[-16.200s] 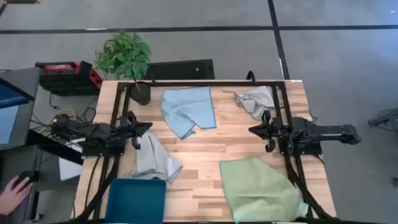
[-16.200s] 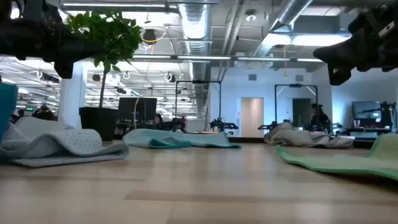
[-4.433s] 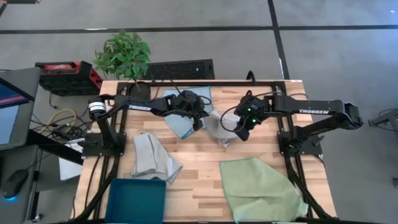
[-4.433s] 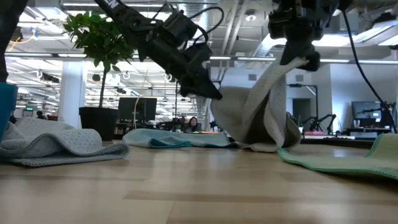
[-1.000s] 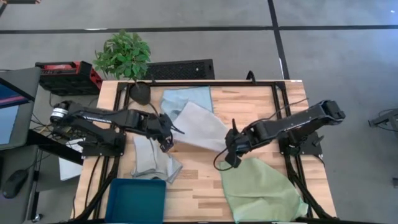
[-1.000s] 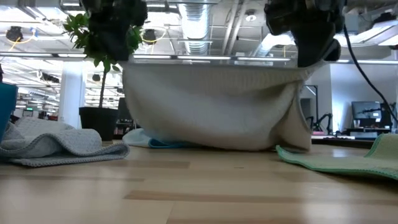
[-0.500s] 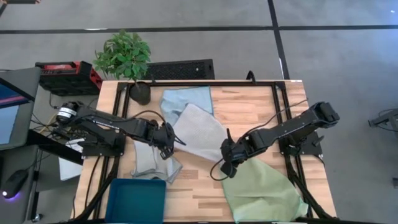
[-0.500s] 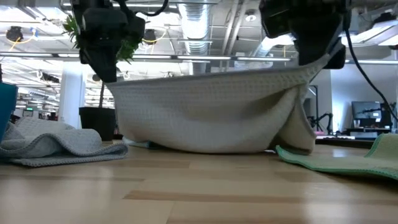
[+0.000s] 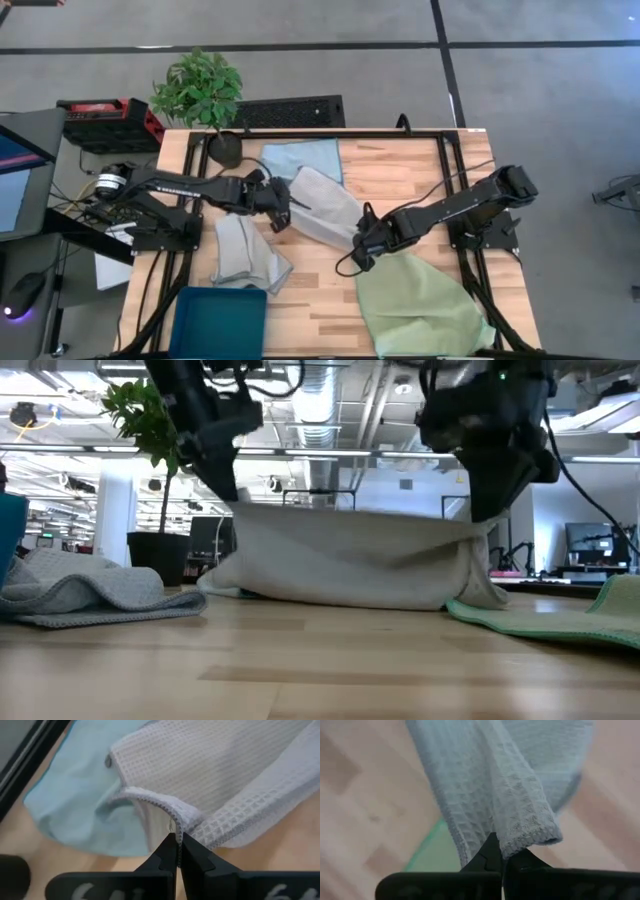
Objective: Fold microfiber towels
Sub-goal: Fold the gray microfiber towel
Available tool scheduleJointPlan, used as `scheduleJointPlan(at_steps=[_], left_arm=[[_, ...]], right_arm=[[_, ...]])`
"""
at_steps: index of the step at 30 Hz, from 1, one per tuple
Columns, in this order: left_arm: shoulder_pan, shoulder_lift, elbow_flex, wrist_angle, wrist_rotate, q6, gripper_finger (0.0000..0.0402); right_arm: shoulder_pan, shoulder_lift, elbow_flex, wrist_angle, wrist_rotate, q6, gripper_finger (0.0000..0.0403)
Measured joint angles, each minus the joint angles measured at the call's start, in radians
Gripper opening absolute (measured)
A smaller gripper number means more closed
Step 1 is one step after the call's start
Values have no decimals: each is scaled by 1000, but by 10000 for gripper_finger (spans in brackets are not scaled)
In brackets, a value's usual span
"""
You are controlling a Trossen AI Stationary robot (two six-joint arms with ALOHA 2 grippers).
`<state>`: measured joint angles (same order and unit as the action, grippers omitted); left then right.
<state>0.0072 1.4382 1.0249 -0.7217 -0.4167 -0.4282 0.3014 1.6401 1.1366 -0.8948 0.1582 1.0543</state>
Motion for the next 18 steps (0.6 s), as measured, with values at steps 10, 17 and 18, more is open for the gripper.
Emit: scheduleJointPlan(at_steps=[10,17,18], left_arm=[[104,108,7,181,-5,125,0],[167,184,7,285,-11,224,0],[175,191,8,297,-10,231,0]], right_arm=[[-41,-9,0,-85,105,18,8],[-80,-6,0,-148,178,16,8],[-84,-6,0,-150,183,11,8]])
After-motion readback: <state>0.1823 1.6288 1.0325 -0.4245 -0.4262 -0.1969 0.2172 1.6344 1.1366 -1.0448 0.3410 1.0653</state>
